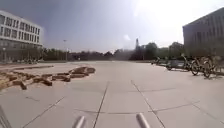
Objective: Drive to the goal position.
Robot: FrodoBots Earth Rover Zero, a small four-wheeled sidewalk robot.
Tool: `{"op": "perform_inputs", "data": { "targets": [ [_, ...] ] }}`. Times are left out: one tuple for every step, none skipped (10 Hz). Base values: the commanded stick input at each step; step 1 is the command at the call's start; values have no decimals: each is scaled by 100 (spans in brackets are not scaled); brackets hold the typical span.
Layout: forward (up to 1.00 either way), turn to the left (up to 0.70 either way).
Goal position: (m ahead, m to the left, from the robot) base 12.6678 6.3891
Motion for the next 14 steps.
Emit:
{"op": "perform_inputs", "data": {
  "targets": [
    [100, 0],
    [100, 0],
    [100, 0],
    [100, 0],
    [100, 0],
    [100, 0],
    [100, 0],
    [100, 0],
    [100, 0],
    [100, 0],
    [100, 0],
    [100, 0],
    [100, 0],
    [100, 0]
  ]
}}
